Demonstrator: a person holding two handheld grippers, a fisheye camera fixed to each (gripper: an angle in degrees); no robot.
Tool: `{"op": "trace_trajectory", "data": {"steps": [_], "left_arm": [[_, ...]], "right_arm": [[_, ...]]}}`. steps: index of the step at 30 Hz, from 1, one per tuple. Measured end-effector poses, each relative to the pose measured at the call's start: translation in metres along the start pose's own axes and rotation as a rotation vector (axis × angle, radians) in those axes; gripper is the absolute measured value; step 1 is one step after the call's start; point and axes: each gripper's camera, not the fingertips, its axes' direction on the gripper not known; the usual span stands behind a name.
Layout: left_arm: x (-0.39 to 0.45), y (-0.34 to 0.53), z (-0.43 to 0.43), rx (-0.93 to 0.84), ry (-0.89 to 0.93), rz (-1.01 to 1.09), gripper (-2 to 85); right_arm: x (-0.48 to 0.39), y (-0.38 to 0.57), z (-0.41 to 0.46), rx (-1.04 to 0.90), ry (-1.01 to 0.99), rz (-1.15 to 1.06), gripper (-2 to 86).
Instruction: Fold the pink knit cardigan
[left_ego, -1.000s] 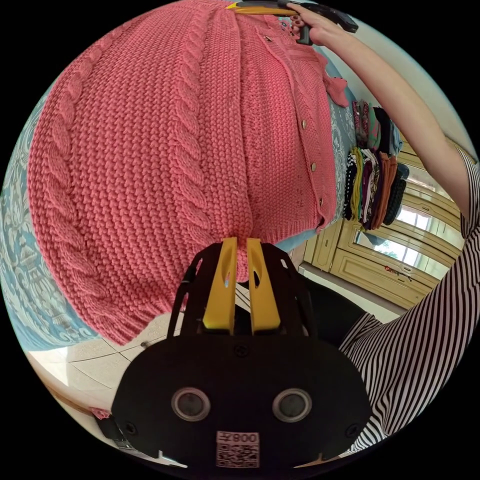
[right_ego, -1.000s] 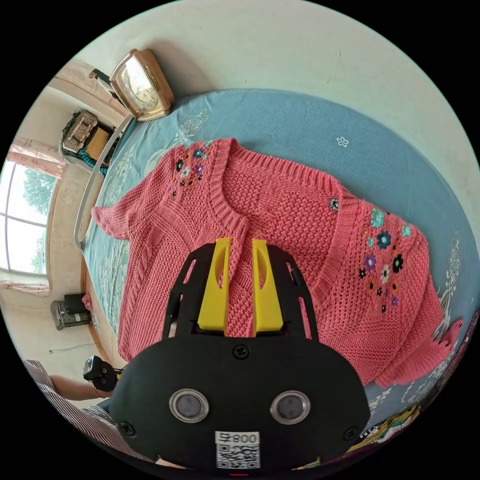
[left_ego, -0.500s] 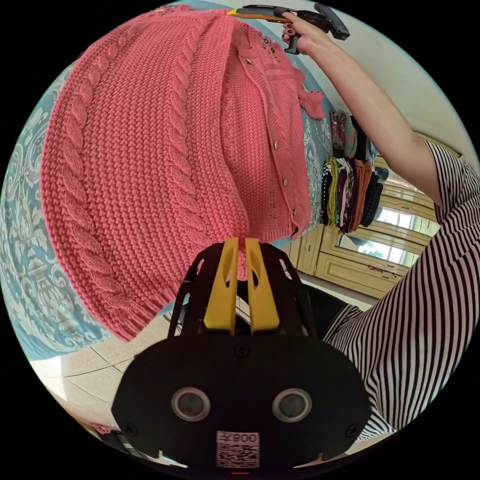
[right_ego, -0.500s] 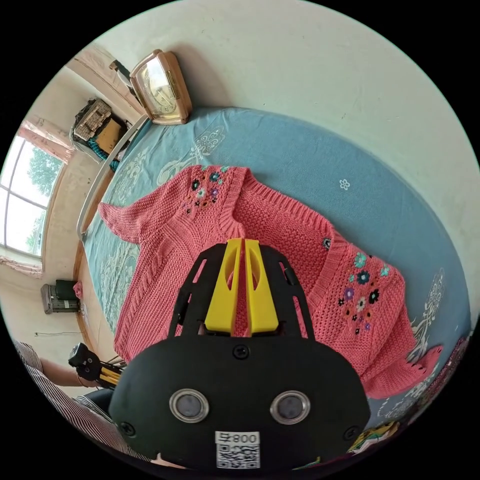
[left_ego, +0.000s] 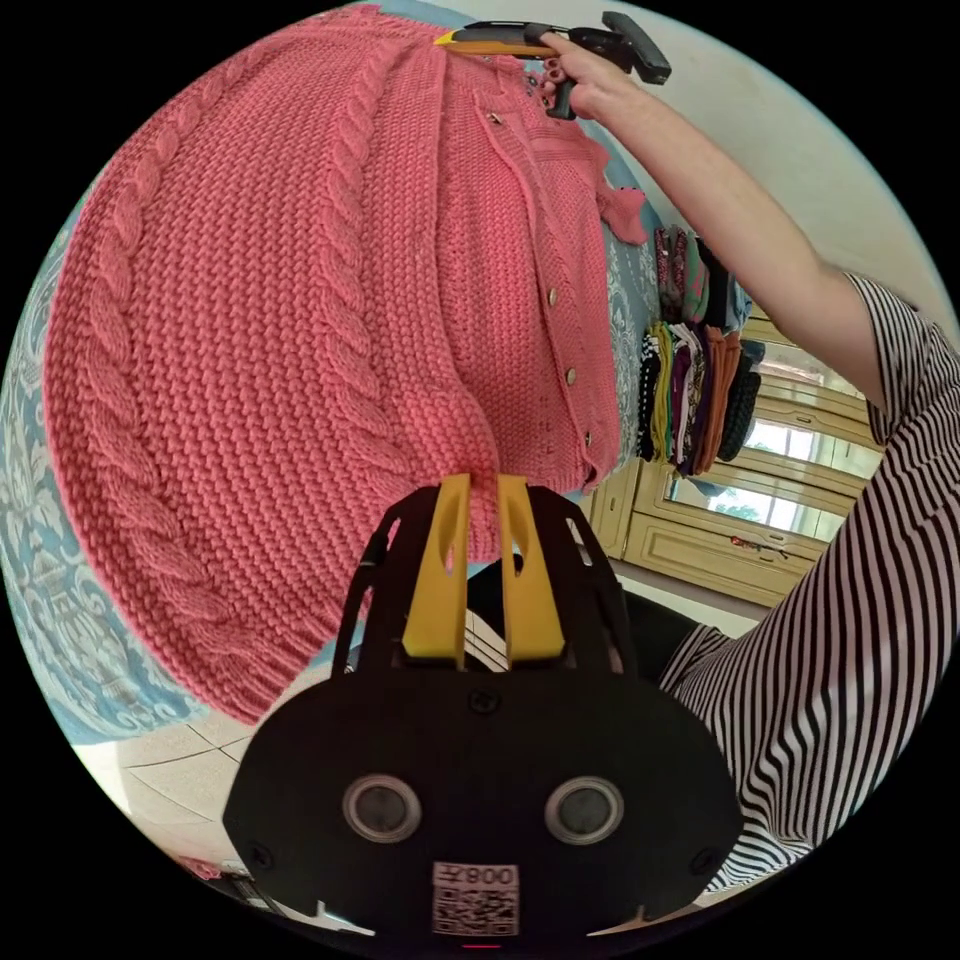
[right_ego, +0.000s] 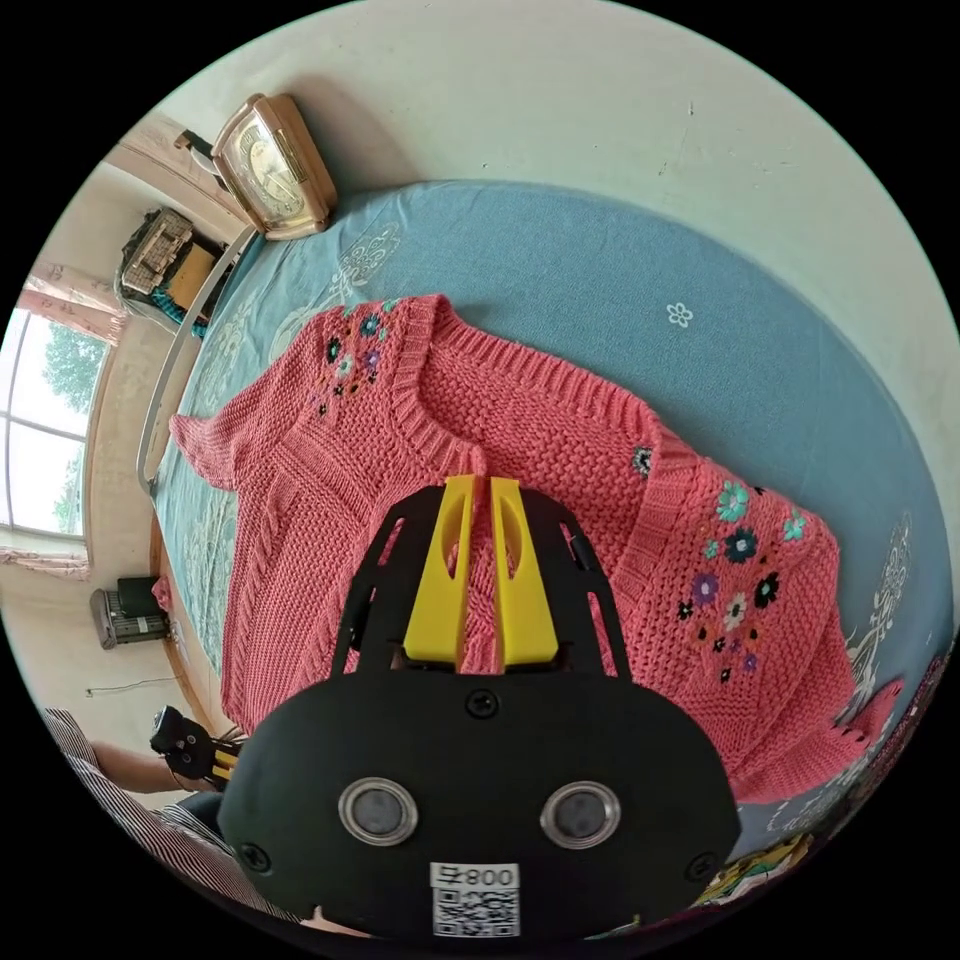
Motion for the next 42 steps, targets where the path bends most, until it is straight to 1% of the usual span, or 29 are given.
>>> {"op": "trace_trajectory", "data": {"steps": [3,6,10,12,14,15,17,21,22,23,24,26,29,30,32,34,35,38,42], "left_arm": [[0.011,-0.003,-0.011,0.016,0.006,0.015,7.0],[0.02,-0.015,-0.024,0.05,-0.001,0.039,7.6],[0.025,-0.057,-0.039,0.132,0.021,0.099,8.1],[0.028,-0.082,-0.043,0.155,0.082,0.14,8.2],[0.036,-0.108,-0.036,0.102,0.196,0.177,7.9],[0.039,-0.109,-0.033,0.09,0.204,0.186,7.9],[0.052,-0.104,-0.015,-0.007,0.177,0.201,7.7],[0.059,-0.081,0.009,-0.142,0.153,0.137,7.5],[0.061,-0.073,0.011,-0.161,0.099,0.113,7.4],[0.064,-0.066,0.009,-0.157,0.002,0.113,7.3],[0.066,-0.064,0.008,-0.158,-0.048,0.113,7.3],[0.071,-0.065,0.0,-0.121,-0.239,0.106,7.4],[0.072,-0.078,0.001,-0.106,-0.397,0.11,7.7],[0.072,-0.081,0.004,-0.112,-0.423,0.11,7.7],[0.068,-0.088,0.019,-0.162,-0.504,0.112,6.3],[0.068,-0.091,0.029,-0.186,-0.566,0.108,4.4],[0.07,-0.092,0.029,-0.169,-0.578,0.119,3.4],[0.072,-0.096,0.028,-0.188,-0.545,0.099,2.2],[0.077,-0.089,0.019,-0.208,-0.516,0.101,1.5]], "right_arm": [[0.014,0.027,-0.016,0.051,0.021,0.046,5.5],[0.032,0.076,-0.035,0.091,-0.012,0.096,5.8],[0.045,0.174,-0.045,0.059,-0.038,0.175,6.0],[0.043,0.217,-0.042,0.009,-0.045,0.199,6.0],[0.039,0.27,-0.034,-0.069,-0.077,0.249,6.2],[0.039,0.281,-0.032,-0.081,-0.096,0.263,6.3],[0.034,0.317,-0.028,-0.097,-0.171,0.303,6.3],[0.02,0.344,-0.022,-0.106,-0.237,0.29,6.2],[0.014,0.351,-0.017,-0.117,-0.28,0.279,6.2],[0.006,0.358,-0.012,-0.136,-0.318,0.257,6.3],[0.001,0.362,-0.01,-0.143,-0.326,0.247,6.3],[-0.022,0.377,-0.001,-0.155,-0.38,0.196,6.5],[-0.044,0.386,0.013,-0.154,-0.414,0.152,7.2],[-0.047,0.387,0.016,-0.152,-0.429,0.152,7.3],[-0.052,0.389,0.023,-0.137,-0.471,0.161,7.5],[-0.053,0.393,0.027,-0.138,-0.471,0.177,6.8],[-0.053,0.396,0.03,-0.144,-0.477,0.19,5.9],[-0.061,0.406,0.042,-0.205,-0.522,0.196,3.2],[-0.075,0.429,0.033,-0.232,-0.563,0.19,1.9]]}}
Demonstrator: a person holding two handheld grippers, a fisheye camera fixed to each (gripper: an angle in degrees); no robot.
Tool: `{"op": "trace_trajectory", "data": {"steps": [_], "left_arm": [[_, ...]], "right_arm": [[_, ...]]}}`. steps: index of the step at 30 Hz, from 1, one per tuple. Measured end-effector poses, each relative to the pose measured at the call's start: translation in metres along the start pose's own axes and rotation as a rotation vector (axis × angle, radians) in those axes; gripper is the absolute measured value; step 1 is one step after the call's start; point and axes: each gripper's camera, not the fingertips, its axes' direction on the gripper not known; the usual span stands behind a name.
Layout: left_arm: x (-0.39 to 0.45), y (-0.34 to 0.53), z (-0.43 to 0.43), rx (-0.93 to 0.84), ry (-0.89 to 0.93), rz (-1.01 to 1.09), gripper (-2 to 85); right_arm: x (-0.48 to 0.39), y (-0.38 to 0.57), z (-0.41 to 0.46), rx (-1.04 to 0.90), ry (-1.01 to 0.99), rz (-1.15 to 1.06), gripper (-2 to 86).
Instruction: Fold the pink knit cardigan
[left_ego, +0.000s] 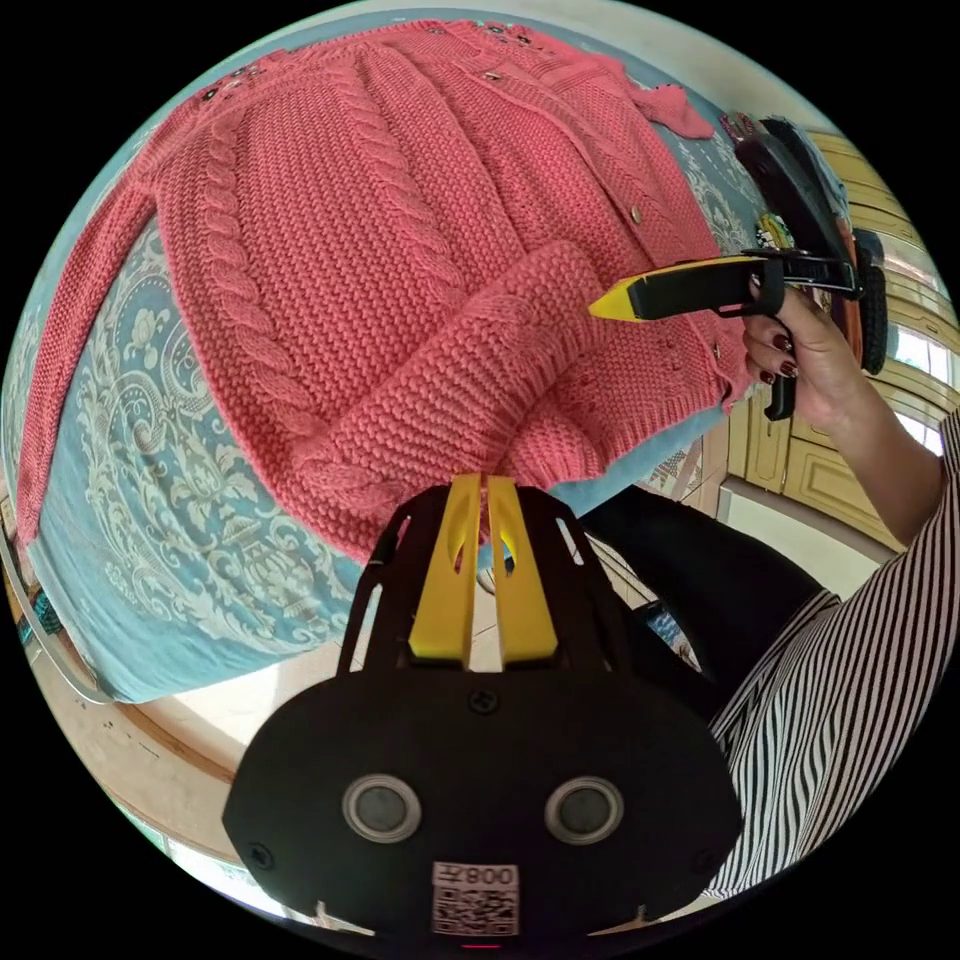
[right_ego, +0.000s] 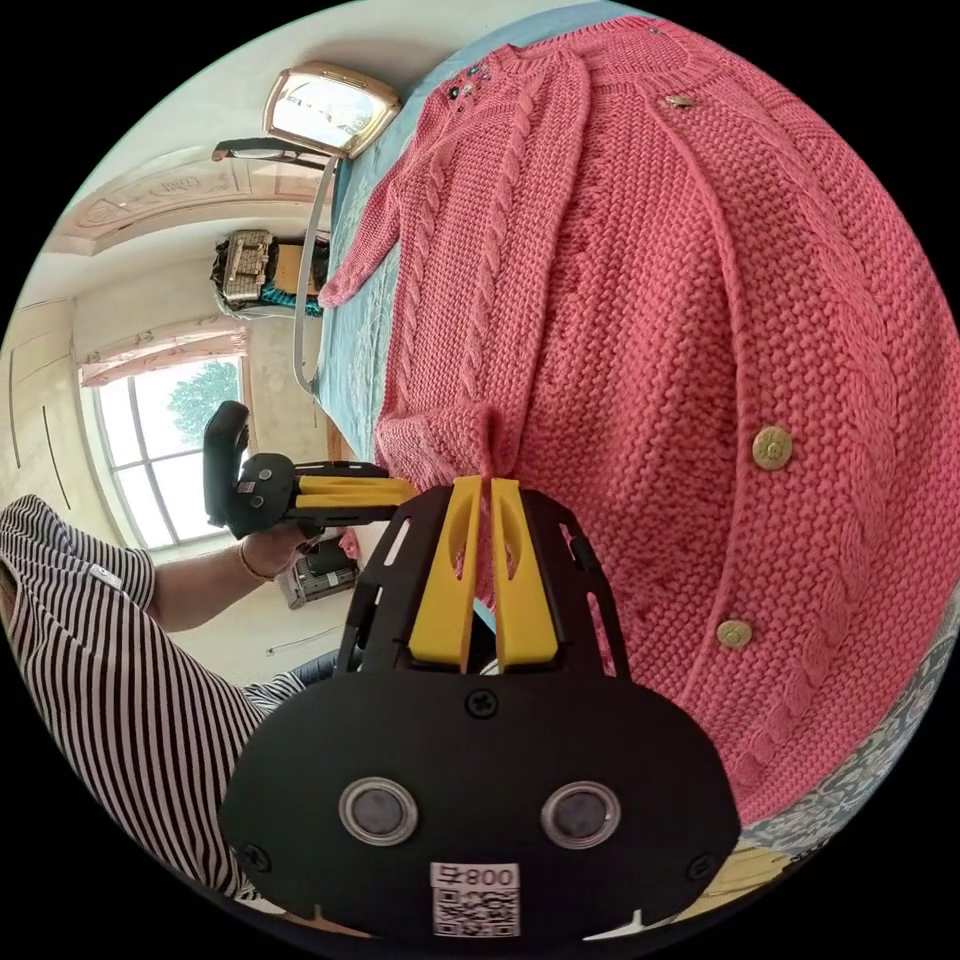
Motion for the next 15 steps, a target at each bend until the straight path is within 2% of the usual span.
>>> {"op": "trace_trajectory", "data": {"steps": [7,10,15], "left_arm": [[-0.012,0.006,0.008,-0.089,0.023,-0.003,1.3],[-0.023,-0.006,0.013,-0.087,0.076,-0.024,1.6],[-0.034,-0.009,0.005,-0.08,0.171,-0.066,2.1]], "right_arm": [[-0.014,0.072,0.041,-0.123,-0.073,0.084,1.4],[-0.017,0.087,0.06,-0.125,-0.014,0.101,1.4],[-0.024,0.105,0.074,-0.106,-0.055,0.114,1.9]]}}
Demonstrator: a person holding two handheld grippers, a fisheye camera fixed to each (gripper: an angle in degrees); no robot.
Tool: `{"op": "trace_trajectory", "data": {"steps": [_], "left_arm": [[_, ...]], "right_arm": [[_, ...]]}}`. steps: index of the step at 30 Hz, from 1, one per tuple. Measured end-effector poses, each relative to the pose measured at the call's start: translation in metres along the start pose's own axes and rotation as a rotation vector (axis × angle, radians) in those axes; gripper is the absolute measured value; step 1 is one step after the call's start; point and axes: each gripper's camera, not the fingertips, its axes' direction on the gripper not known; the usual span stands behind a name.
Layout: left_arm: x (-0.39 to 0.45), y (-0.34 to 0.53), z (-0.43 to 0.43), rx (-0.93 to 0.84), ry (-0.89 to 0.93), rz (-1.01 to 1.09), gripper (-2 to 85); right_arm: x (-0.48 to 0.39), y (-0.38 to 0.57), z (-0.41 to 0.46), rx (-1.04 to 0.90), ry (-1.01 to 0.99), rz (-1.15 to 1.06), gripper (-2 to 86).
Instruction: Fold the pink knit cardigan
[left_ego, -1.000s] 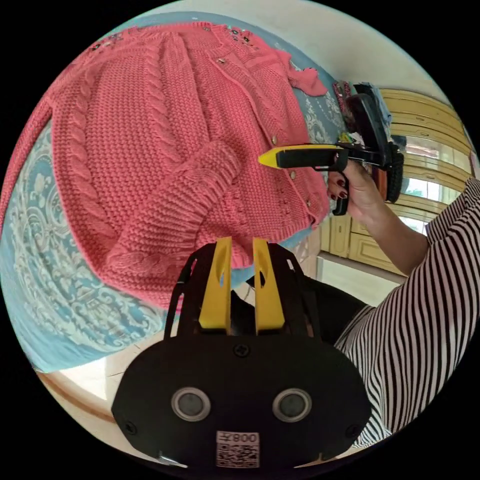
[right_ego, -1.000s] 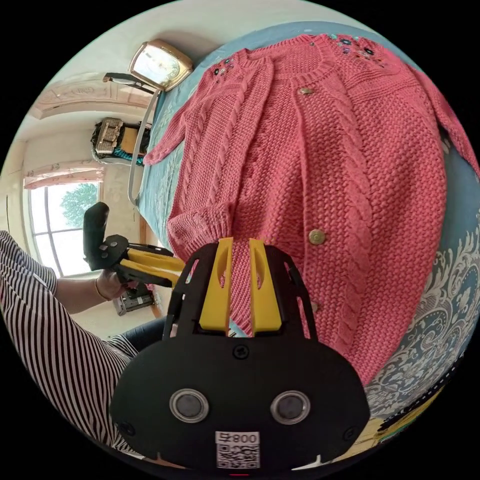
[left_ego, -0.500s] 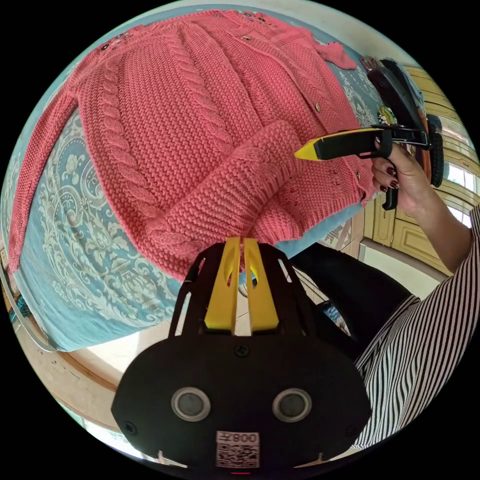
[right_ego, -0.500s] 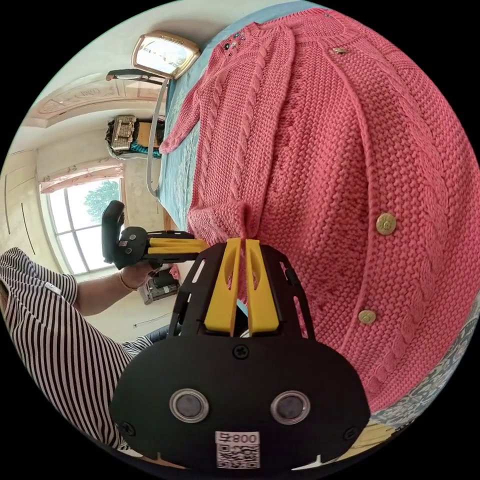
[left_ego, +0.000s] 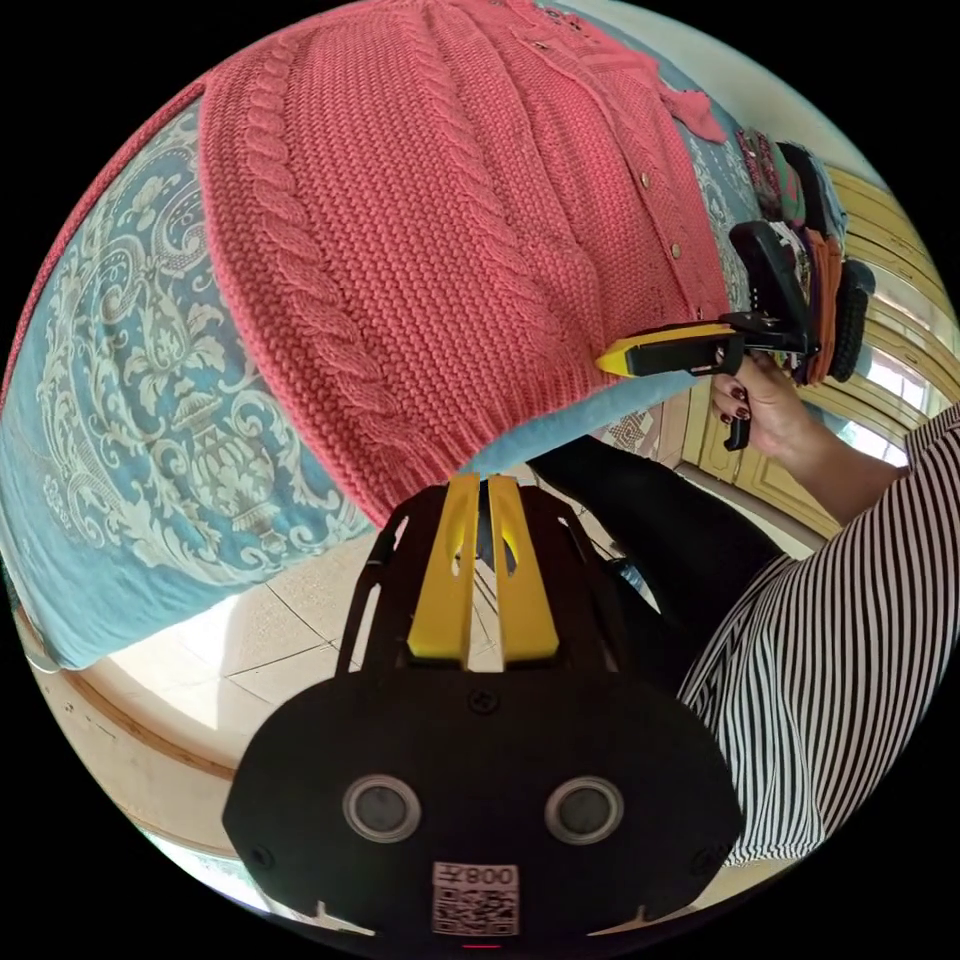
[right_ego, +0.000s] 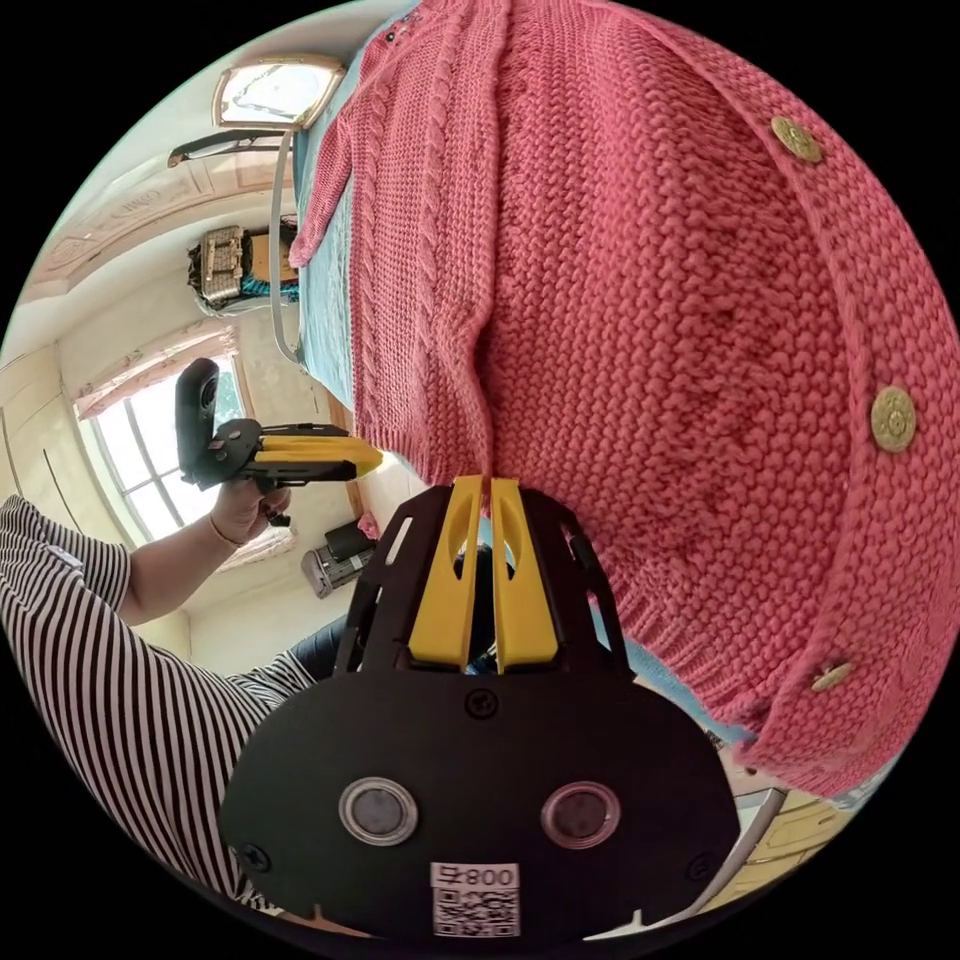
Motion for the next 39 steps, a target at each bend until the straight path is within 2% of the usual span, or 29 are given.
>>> {"op": "trace_trajectory", "data": {"steps": [4,9,13,17,23,39], "left_arm": [[-0.001,-0.01,-0.026,0.068,0.093,-0.003,2.9],[0.003,-0.084,-0.067,0.233,0.104,0.127,4.8],[-0.002,-0.182,-0.102,0.388,0.16,0.192,6.4],[-0.011,-0.264,-0.134,0.493,0.123,0.177,6.9],[-0.02,-0.331,-0.154,0.492,0.008,0.136,7.0],[-0.046,-0.388,-0.181,0.49,0.097,0.158,1.3]], "right_arm": [[-0.013,0.023,0.006,-0.003,-0.024,0.018,3.3],[-0.034,0.055,-0.022,0.062,0.082,0.03,5.5],[-0.053,0.082,-0.063,0.168,0.31,0.055,7.1],[-0.065,0.099,-0.072,0.176,0.497,0.086,8.1],[-0.088,0.108,-0.056,0.175,0.587,0.087,8.0],[-0.133,0.11,-0.038,0.15,0.732,0.06,3.3]]}}
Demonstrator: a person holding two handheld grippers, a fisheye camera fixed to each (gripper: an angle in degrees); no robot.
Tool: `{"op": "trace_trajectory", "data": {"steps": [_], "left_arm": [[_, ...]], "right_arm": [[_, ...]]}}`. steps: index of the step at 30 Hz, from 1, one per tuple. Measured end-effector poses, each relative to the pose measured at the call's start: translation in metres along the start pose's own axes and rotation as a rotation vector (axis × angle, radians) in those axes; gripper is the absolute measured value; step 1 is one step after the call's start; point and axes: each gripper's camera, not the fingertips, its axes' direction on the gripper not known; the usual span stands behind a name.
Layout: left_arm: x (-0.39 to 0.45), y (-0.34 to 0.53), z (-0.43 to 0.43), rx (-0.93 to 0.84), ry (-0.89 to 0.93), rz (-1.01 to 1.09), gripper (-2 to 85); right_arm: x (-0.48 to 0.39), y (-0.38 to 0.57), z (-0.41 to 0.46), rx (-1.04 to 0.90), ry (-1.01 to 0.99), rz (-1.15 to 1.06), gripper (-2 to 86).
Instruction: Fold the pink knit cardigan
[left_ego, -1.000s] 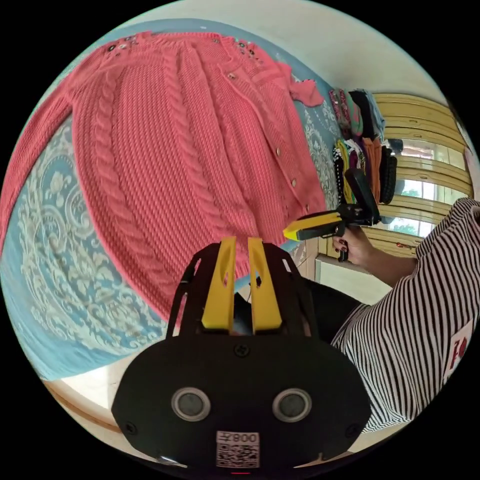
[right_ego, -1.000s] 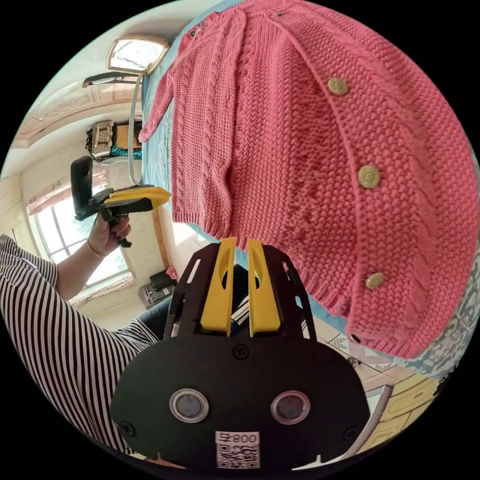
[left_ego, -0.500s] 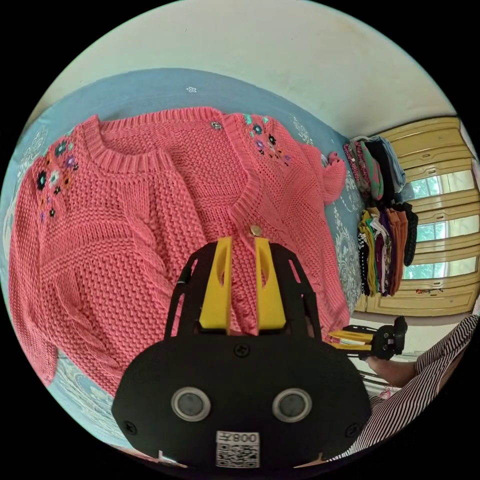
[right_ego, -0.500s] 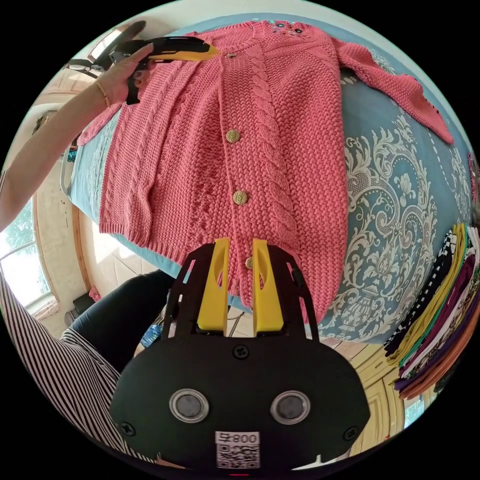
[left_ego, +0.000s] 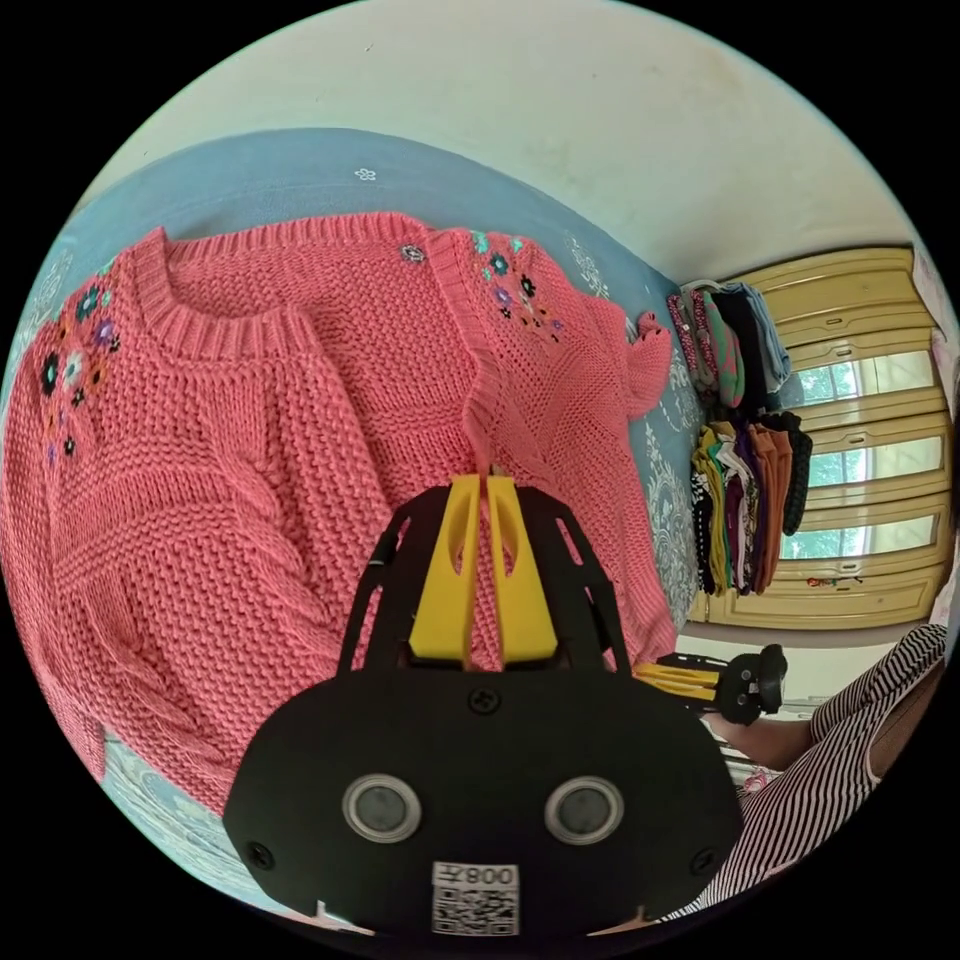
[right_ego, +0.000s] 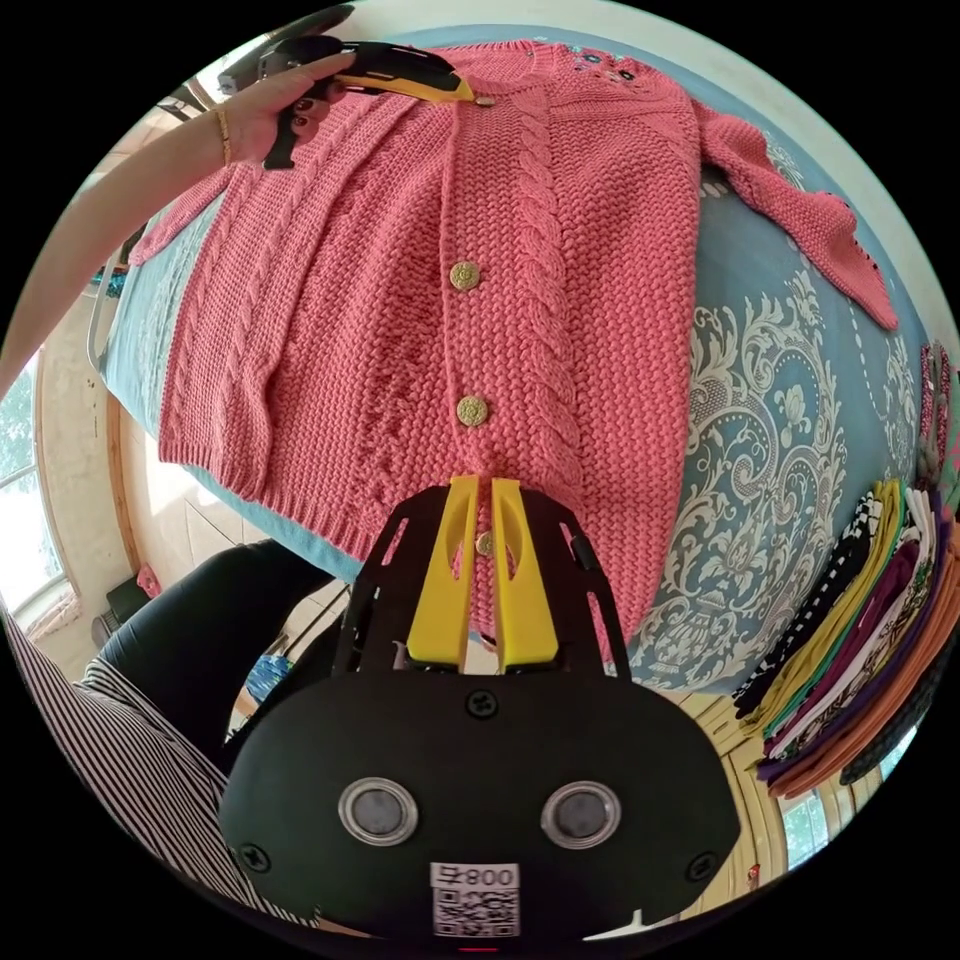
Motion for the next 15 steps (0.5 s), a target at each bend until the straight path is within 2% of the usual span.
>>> {"op": "trace_trajectory", "data": {"steps": [7,15], "left_arm": [[-0.012,-0.017,-0.025,0.043,0.083,0.021,1.1],[-0.031,-0.045,-0.054,0.076,0.042,0.026,1.0]], "right_arm": [[0.021,0.009,-0.024,-0.007,-0.158,0.012,2.1],[0.017,0.006,-0.058,0.05,-0.364,-0.09,1.7]]}}
